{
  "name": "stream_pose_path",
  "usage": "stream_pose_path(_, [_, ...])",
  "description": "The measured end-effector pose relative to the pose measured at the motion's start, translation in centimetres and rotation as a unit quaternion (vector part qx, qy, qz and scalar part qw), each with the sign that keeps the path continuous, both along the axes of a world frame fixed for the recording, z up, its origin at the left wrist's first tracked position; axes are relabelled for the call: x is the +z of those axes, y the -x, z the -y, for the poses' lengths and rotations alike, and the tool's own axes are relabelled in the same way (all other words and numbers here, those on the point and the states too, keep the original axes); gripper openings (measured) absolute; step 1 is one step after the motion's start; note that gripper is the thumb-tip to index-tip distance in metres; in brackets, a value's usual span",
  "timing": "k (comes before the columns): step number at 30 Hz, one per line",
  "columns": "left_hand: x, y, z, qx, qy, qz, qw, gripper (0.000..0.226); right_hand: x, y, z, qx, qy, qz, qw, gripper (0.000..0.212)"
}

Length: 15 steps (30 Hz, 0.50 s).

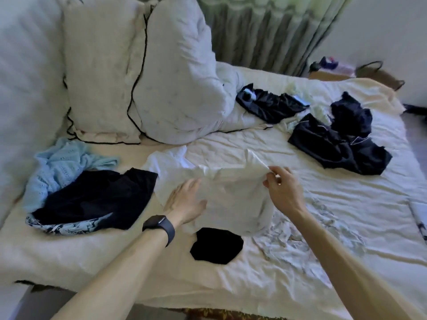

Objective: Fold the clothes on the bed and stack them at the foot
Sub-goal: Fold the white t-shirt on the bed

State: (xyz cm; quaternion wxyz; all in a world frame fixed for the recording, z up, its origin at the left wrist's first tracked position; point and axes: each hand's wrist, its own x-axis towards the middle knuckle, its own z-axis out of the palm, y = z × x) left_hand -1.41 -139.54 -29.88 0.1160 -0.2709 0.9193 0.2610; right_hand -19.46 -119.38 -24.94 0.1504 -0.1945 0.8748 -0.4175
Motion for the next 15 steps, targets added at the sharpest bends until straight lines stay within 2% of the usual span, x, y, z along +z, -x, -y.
stream_pose_path(4, [13.1, 5.5, -1.7, -0.037, 0.028, -0.175, 0.983, 0.088, 10.4, 0.3, 0.4, 0.01, 0.106, -0.068, 0.992, 0.025])
stream_pose_path(7, [21.6, 7.5, -3.1, -0.075, 0.033, -0.249, 0.965, 0.101, 17.3, 0.6, 0.1, 0.014, 0.149, -0.104, 0.983, 0.024])
stream_pose_path(10, [28.4, 8.2, -3.7, -0.163, 0.169, -0.305, 0.923, 0.099, 22.8, 1.5, -0.8, 0.027, 0.149, -0.147, 0.977, 0.021])
stream_pose_path(12, [32.4, 8.7, -4.1, -0.201, 0.258, -0.335, 0.884, 0.088, 26.1, 2.1, -1.6, 0.035, 0.155, -0.176, 0.971, 0.02])
stream_pose_path(15, [37.4, 9.4, -5.3, -0.249, 0.347, -0.356, 0.831, 0.049, 30.0, 3.1, -2.8, 0.043, 0.156, -0.222, 0.962, 0.021])
